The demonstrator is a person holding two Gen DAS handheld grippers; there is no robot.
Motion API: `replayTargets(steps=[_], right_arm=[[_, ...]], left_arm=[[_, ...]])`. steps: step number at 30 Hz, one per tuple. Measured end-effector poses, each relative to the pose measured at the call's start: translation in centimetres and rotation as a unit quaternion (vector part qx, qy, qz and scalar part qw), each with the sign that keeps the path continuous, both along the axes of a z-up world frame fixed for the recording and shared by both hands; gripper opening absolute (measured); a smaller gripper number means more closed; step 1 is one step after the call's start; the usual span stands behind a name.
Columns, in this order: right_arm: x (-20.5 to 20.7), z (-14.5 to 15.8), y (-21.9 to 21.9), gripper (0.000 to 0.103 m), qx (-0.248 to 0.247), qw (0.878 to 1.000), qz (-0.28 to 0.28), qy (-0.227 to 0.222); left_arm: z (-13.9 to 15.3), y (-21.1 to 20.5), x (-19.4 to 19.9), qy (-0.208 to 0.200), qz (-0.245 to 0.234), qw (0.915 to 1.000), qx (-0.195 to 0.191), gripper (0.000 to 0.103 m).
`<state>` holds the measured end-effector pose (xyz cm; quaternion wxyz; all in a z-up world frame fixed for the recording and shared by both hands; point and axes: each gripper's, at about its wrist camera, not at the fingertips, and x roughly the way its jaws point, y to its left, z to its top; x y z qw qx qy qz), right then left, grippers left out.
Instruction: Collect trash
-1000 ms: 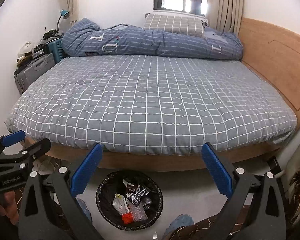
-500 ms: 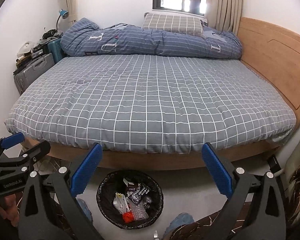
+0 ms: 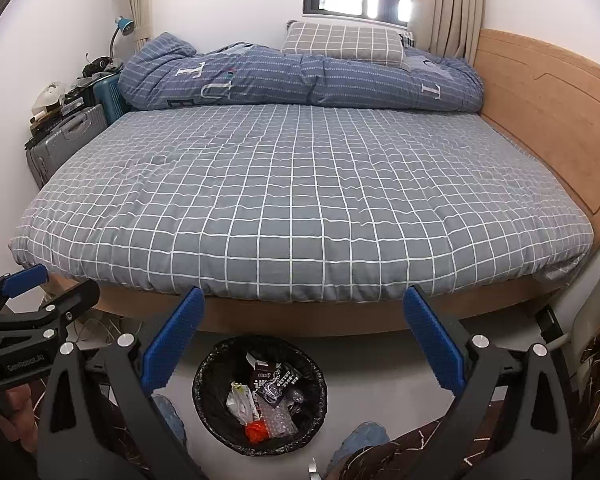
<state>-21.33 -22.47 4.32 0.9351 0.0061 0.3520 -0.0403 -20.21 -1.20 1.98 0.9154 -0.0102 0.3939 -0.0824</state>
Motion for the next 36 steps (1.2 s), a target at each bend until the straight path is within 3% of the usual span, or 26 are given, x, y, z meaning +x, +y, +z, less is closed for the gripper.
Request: replayTargets(steps=[20, 36], right_arm=[[0.59, -0.39, 0.07, 0.095, 0.008, 1.000, 0.003, 0.009], [0.83, -0.46, -0.09, 0.095, 0.004, 1.000, 0.007, 0.008]], left_arm=[[-0.38, -0.24, 0.45, 0.000, 0.017, 0.9992, 0.038, 0.097], [-0.21, -0.28, 0.33, -0.004, 0.005, 0.9998, 0.017, 0.097]])
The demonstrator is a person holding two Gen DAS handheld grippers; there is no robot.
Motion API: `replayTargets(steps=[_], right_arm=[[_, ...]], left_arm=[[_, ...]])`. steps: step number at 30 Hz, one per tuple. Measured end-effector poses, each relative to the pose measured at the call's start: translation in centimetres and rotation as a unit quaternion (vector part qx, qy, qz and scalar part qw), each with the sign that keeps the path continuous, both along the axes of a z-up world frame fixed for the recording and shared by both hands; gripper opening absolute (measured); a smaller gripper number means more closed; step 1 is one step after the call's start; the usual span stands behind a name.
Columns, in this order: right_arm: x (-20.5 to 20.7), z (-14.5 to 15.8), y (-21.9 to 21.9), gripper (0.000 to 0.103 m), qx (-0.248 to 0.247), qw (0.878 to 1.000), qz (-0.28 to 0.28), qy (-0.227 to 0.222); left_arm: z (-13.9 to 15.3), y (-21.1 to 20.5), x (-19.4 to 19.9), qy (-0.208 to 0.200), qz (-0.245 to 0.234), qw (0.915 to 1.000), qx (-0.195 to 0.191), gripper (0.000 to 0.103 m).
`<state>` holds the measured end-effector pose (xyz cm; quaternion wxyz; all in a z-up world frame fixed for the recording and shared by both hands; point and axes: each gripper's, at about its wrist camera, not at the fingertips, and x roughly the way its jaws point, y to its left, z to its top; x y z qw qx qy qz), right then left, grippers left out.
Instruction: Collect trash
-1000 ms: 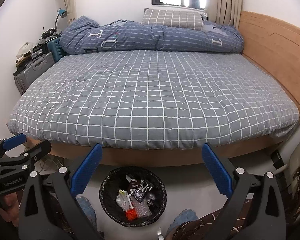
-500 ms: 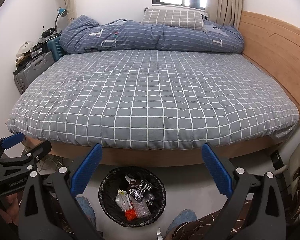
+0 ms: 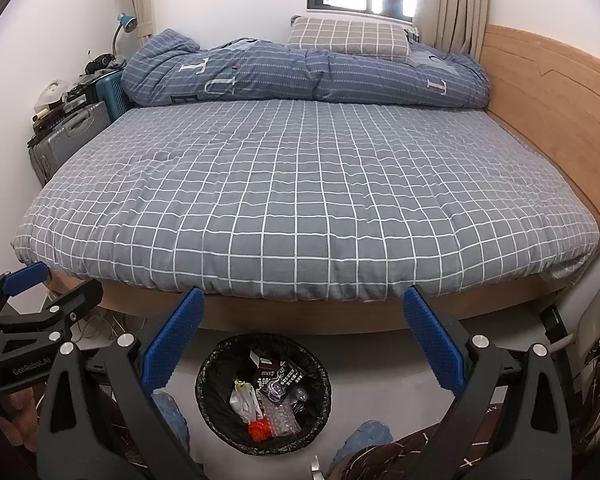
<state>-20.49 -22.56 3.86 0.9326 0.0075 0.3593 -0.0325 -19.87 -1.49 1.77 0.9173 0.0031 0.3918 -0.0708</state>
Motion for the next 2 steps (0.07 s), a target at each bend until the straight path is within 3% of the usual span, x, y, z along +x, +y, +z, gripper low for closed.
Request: replayTargets(steps=[2], right_arm=[[-0.06, -0.02, 0.07, 0.095, -0.002, 1.000, 0.001, -0.001]], left_arm=[[-0.10, 0.00, 0.05, 0.002, 0.000, 1.0000, 0.000, 0.097]])
